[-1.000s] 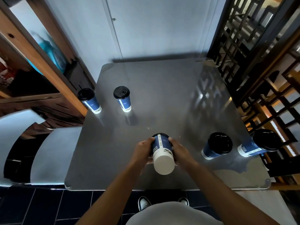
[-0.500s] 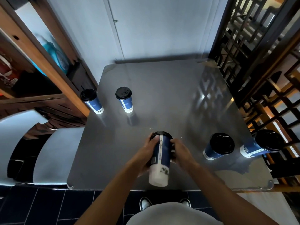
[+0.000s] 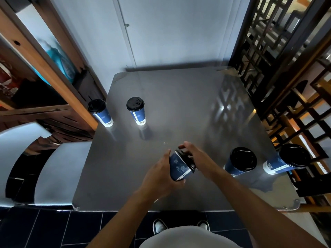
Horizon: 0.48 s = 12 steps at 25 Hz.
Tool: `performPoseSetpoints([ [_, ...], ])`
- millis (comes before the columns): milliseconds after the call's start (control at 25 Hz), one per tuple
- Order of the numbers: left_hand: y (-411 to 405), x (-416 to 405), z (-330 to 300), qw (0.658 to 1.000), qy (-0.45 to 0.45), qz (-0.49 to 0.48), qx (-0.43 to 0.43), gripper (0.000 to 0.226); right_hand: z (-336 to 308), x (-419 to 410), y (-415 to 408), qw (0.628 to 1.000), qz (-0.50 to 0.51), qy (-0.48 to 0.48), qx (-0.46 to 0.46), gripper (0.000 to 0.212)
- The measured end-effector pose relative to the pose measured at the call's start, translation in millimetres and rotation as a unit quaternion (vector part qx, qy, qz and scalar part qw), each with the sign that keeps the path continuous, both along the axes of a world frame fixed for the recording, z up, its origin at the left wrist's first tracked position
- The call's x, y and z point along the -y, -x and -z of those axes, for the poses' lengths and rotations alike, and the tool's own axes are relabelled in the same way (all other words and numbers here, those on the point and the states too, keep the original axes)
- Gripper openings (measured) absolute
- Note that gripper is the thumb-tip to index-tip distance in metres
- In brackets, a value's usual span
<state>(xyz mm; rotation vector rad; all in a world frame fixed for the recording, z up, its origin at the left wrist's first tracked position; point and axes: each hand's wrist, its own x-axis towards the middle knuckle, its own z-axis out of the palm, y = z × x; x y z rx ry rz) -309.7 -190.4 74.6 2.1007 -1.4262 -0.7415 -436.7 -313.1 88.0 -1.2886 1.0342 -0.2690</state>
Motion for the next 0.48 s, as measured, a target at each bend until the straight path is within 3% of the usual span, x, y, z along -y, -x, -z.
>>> performPoseSetpoints([
  [120, 3.2, 2.6, -5.6, 0.999, 0.015, -0.012, 0.046, 0.066, 3.5, -11.5, -11.2, 0.997, -0.022, 0.074, -0.001, 0.029],
  [480, 2.6, 7.1, -9.7, 0.992, 0.035, 0.015, 0.122, 0.064, 8.7, -14.0, -15.7, 0.992, -0.004, 0.096, 0.077, 0.029],
])
